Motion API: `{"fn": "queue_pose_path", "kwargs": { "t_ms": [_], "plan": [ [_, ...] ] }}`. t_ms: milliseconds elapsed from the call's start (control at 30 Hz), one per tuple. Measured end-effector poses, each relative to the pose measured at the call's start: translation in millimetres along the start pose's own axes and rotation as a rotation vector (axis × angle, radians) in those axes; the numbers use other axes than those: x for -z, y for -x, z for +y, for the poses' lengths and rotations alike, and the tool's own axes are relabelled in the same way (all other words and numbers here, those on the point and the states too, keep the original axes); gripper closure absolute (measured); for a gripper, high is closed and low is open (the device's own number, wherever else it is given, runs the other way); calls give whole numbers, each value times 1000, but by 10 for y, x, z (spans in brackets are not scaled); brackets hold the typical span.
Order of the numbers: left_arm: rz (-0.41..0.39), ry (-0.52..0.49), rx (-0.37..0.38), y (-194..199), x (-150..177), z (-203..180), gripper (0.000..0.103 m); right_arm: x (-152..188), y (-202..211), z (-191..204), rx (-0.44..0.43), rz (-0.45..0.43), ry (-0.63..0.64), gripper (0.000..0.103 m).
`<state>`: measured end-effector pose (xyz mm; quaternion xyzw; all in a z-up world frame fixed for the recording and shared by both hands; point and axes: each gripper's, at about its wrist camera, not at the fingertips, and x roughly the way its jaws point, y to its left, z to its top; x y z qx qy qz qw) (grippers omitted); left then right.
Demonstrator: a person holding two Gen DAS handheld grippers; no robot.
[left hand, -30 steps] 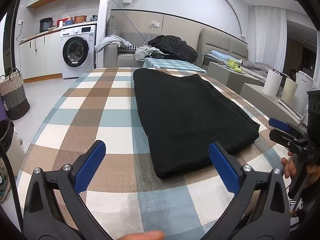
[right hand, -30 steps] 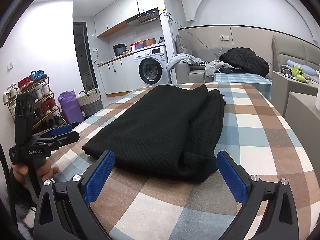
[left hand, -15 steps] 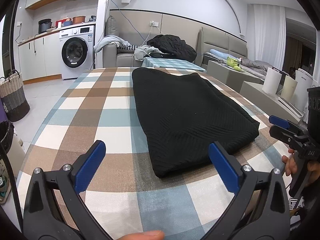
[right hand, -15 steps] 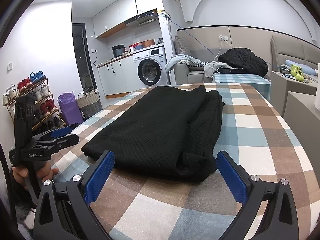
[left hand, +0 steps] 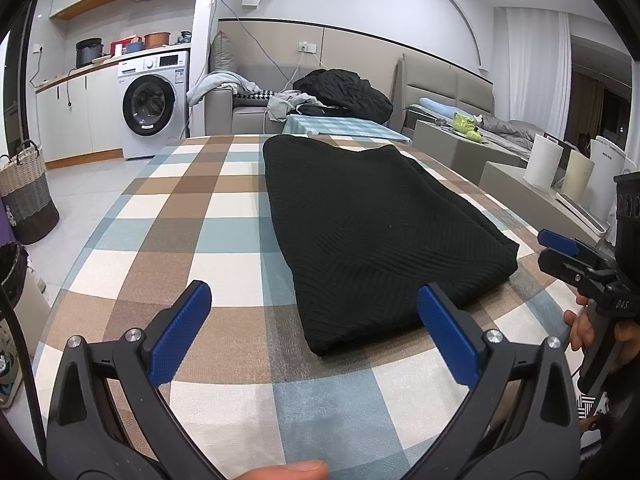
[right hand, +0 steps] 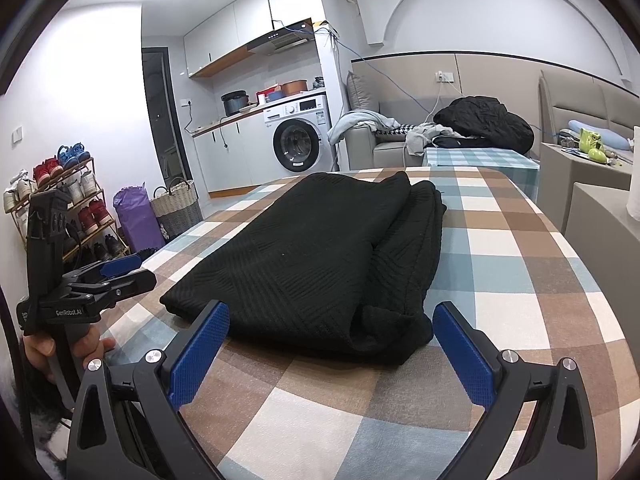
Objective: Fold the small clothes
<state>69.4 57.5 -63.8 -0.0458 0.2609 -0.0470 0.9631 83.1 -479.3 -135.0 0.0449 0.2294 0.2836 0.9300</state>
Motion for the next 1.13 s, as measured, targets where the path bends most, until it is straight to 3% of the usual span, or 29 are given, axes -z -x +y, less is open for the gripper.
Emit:
{"fn": "queue_pose_path", "kwargs": {
  "t_ms": [1133],
  "plan": [
    [-7, -25, 6, 13, 13, -35, 1, 13, -16, 16, -5, 6, 3, 0]
  ]
}}
